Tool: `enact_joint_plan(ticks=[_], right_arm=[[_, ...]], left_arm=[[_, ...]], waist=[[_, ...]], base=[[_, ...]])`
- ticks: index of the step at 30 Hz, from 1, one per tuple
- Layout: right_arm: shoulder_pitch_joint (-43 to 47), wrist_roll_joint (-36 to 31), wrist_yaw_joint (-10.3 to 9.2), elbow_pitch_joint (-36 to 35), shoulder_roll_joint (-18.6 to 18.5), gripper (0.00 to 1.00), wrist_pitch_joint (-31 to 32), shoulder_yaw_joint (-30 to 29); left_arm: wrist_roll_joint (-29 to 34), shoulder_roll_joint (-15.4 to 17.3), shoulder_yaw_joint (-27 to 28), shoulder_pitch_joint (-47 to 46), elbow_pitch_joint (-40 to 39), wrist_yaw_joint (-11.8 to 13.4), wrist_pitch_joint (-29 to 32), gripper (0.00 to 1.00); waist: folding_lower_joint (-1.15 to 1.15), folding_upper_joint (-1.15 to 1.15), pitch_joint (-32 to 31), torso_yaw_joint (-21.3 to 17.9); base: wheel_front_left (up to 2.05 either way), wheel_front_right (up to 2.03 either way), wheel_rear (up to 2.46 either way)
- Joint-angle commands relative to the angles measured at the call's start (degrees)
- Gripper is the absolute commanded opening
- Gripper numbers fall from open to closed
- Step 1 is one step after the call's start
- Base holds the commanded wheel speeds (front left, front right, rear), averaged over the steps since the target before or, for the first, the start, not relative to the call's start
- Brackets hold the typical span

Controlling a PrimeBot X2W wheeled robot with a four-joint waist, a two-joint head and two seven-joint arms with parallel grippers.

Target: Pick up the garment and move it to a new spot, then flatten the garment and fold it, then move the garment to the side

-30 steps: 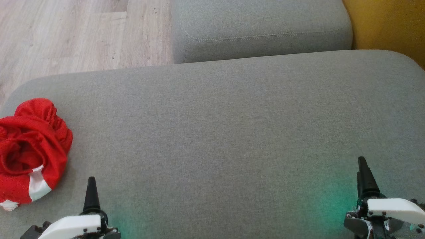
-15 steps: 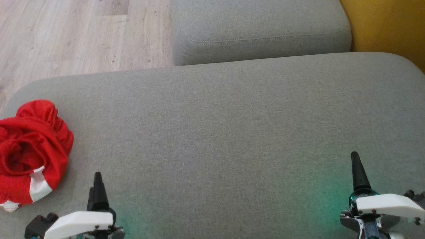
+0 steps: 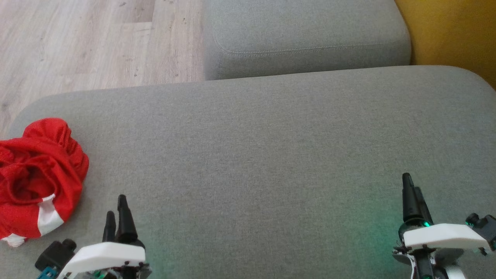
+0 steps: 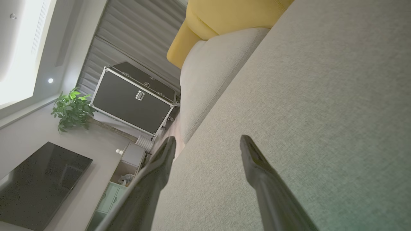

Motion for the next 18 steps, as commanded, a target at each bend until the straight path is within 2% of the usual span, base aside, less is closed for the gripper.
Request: enact_joint_plan(ticks=[1, 18], right_arm=[[-1.8, -2.0, -0.02, -2.5, -0.4, 1.00, -0.9, 0.9], [-1.4, -13.9, -0.02, -2.8, -0.4, 1.00, -3.6, 3.2]], left_arm=[[1.9, 0.5, 0.4, -1.7, -2.2, 0.2, -0.8, 1.00], [13.2, 0.5, -1.5, -1.4, -2.7, 1.4, -3.6, 1.00]], waist=[[0.00, 0.00, -0.1, 0.0], [0.00, 0.00, -0.8, -0.2]], base=[[0.00, 0.00, 0.00], [0.00, 0.00, 0.00]])
